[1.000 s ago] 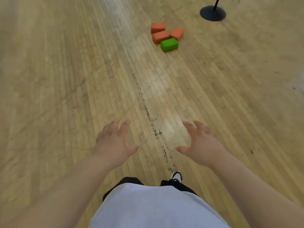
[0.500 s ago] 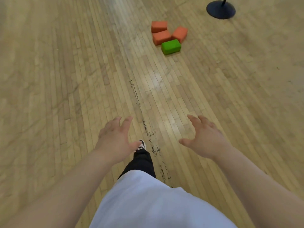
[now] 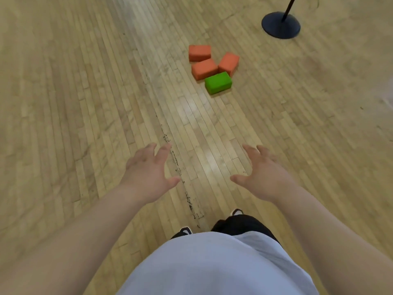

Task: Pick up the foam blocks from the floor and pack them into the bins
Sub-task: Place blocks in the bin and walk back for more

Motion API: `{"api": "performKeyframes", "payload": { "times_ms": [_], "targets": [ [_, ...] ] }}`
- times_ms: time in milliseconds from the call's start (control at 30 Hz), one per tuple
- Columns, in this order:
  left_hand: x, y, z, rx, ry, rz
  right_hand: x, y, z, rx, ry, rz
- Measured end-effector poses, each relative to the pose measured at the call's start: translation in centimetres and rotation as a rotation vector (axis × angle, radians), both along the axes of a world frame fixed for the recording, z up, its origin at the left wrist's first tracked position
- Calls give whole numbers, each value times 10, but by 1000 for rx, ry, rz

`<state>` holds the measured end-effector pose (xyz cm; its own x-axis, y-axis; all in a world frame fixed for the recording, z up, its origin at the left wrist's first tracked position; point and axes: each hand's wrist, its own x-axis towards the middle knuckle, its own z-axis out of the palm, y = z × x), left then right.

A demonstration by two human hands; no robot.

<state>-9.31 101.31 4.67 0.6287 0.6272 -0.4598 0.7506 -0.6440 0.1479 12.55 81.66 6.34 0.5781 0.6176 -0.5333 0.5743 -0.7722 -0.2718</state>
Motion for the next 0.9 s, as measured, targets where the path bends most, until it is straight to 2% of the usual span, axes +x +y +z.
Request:
{"api": "performKeyframes", "payload": {
  "times_ms": [333, 667, 900],
  "targets": [
    [206, 125, -33, -42, 34, 91, 223, 144, -44, -25, -1, 75],
    [403, 255, -18, -50, 50, 186, 444, 313, -43, -57, -20, 286],
    [540, 407, -79, -136, 94, 148, 574, 453, -105, -180, -16, 292]
  ]
}}
